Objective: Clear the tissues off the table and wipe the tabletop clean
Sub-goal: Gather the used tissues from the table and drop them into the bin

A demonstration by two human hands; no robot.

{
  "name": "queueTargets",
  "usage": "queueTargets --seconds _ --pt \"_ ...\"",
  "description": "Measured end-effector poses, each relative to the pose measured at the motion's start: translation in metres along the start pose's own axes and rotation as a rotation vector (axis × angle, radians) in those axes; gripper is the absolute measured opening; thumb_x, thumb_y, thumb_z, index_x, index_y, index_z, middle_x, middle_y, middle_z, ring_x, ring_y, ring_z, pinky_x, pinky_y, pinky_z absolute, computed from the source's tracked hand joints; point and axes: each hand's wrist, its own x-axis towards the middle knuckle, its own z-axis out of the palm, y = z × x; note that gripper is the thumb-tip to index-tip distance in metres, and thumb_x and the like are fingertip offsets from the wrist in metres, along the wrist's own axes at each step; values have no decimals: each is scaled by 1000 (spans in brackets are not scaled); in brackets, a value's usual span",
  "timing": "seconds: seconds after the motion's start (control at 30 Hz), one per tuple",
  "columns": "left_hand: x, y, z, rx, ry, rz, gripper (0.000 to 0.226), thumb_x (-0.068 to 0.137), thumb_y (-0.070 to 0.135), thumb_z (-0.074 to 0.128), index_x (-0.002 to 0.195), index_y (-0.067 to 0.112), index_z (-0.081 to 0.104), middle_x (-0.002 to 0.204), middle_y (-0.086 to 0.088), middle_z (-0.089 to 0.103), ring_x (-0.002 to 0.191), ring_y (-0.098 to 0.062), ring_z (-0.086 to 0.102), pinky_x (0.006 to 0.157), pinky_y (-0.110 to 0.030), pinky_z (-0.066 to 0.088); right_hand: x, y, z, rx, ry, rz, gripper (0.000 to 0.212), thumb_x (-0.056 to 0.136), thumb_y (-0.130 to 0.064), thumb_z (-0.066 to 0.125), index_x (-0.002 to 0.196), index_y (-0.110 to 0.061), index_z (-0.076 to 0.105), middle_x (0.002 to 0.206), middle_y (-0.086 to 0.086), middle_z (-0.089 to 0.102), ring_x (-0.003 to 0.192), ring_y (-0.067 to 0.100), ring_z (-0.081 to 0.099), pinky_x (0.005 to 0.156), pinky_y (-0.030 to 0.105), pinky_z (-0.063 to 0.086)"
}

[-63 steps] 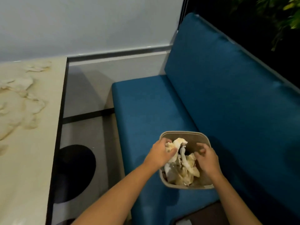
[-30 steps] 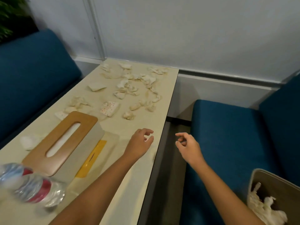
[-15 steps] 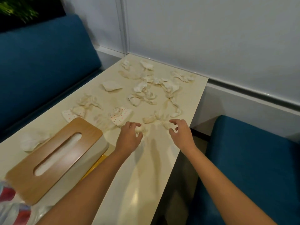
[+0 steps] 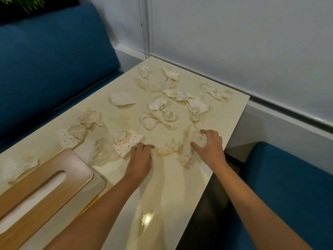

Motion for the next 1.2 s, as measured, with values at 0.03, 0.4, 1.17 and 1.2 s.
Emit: queueTargets --seconds 0.03,0.4,1.17,1.2 --pt "5 3 -1 2 17 -2 35 95 6 40 129 9 49 121 -16 45 110 -32 37 95 -35 34 6 2 0 -13 -29 5 59 86 -35 62 137 -17 38 143 4 30 132 20 23 99 27 30" --pt "46 45 9 39 -154 -69 50 88 44 51 132 21 42 125 -5 42 117 -24 33 97 -31 33 31 11 1 -254 -457 52 107 64 -69 66 147 -24 16 155 2 6 141 24 3 114 41 11" --pt "-17 45 -30 -102 -18 -47 42 92 45 49 115 11 56 116 -7 54 105 -25 51 79 -31 40 -48 -36 -49 160 50 -217 21 86 -10 63 107 -6 63 102 5 59 87 11 48 77 13 34" --pt "-21 50 -34 -126 -18 -35 42 92 45 49 116 10 56 115 -8 54 104 -26 52 80 -31 39 -59 -38 -58 174 82 -218 21 85 -11 65 106 -7 64 99 2 59 83 8 48 74 11 34"
